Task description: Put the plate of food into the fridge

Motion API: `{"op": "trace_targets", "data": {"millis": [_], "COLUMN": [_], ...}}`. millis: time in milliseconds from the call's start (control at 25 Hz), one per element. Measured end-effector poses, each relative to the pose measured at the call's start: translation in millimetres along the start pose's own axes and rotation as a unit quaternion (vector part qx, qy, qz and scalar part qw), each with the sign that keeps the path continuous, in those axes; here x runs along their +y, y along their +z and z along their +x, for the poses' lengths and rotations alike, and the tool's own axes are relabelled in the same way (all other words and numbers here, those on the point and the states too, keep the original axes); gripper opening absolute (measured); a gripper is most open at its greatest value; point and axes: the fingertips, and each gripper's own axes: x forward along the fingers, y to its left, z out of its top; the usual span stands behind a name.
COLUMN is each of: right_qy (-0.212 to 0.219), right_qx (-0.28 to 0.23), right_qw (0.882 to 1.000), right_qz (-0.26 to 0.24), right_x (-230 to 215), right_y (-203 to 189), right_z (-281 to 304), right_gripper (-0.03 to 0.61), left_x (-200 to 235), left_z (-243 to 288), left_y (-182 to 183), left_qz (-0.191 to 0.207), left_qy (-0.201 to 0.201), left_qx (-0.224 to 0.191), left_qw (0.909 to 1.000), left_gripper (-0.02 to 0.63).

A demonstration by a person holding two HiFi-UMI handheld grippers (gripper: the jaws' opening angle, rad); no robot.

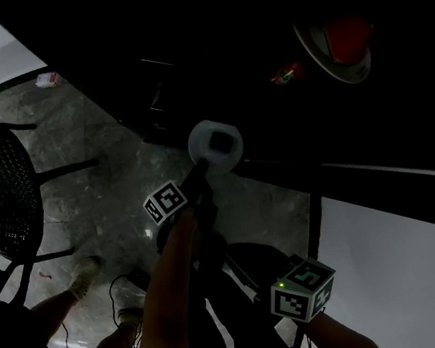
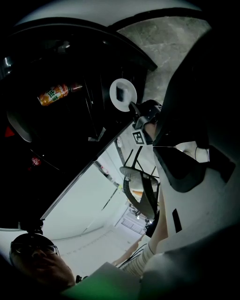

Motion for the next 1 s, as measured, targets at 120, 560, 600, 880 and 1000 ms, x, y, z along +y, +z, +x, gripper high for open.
{"op": "trace_targets", "data": {"millis": [120,560,600,880,1000], "right_qy": [-0.001,0.007,0.006,0.008,0.008], "right_qx": [-0.004,-0.004,-0.004,-0.001,0.0], "right_qw": [1.0,1.0,1.0,1.0,1.0], "right_qz": [0.0,0.006,0.007,0.01,0.012], "right_x": [0,0,-1,-1,-2], "right_y": [6,2,1,-2,-4], "right_z": [3,11,11,14,15], "right_gripper": [0.021,0.021,0.021,0.021,0.021], "left_x": [-1,5,5,5,4], "left_z": [7,30,32,46,54], "left_y": [1,3,4,3,7], "left_qz": [-0.001,0.013,0.014,0.026,0.035], "left_qy": [-0.002,-0.006,-0.007,-0.009,-0.004], "left_qx": [-0.002,-0.005,-0.005,-0.001,-0.006], "left_qw": [1.0,0.9999,0.9999,0.9996,0.9994], "left_gripper": [0.012,0.012,0.012,0.012,0.012]}}
